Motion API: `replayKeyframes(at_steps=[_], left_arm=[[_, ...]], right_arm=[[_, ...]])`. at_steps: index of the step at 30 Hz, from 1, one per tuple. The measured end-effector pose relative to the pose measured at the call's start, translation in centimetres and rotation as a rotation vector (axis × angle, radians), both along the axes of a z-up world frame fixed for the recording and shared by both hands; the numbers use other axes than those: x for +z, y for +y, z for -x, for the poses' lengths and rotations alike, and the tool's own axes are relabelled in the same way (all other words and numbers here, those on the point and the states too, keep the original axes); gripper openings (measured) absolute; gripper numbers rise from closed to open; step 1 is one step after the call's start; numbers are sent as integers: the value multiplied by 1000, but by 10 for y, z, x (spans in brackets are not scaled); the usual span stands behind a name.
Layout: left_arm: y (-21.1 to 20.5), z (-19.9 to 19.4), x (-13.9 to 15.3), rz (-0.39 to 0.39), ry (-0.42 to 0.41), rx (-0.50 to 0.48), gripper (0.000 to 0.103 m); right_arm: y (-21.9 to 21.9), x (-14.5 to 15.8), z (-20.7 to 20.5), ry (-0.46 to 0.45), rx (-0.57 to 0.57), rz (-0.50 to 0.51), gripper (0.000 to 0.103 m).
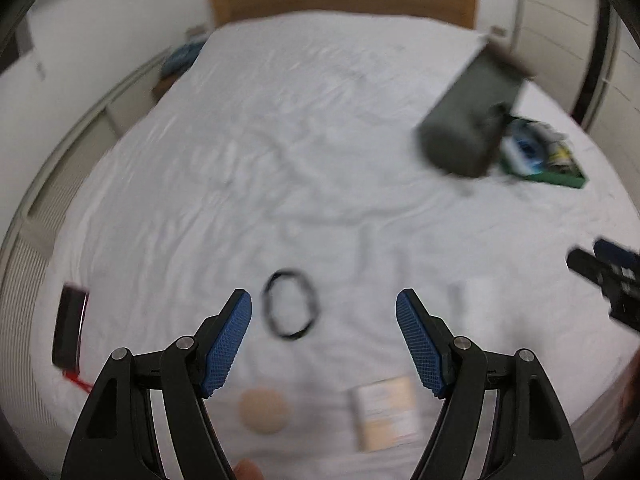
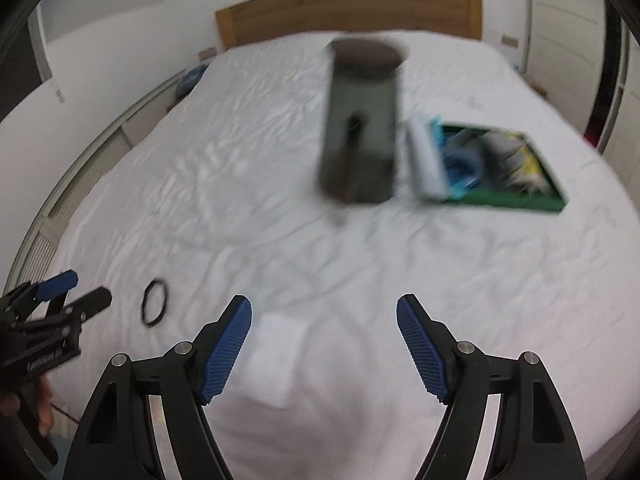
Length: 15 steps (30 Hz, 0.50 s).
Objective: Organize soft objects
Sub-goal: 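Move the left tool toward the beige round sponge while the right tool approaches the tissue pack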
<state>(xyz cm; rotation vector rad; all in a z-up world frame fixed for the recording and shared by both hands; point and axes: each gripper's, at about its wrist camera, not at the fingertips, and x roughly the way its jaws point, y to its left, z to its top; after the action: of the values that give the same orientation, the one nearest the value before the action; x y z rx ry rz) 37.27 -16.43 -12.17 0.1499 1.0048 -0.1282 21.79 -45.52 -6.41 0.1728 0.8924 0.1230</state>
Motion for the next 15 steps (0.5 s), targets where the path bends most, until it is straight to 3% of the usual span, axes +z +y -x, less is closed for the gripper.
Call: replayKeyframes(at_steps=[6,15], left_arm=[[42,-12,-35,28,40,49,69],[81,12,-57,5,101,34,69]], right_arm=[[49,-43,-21,60,7,-5,76],[104,-69,-11,102,114,-5,76]])
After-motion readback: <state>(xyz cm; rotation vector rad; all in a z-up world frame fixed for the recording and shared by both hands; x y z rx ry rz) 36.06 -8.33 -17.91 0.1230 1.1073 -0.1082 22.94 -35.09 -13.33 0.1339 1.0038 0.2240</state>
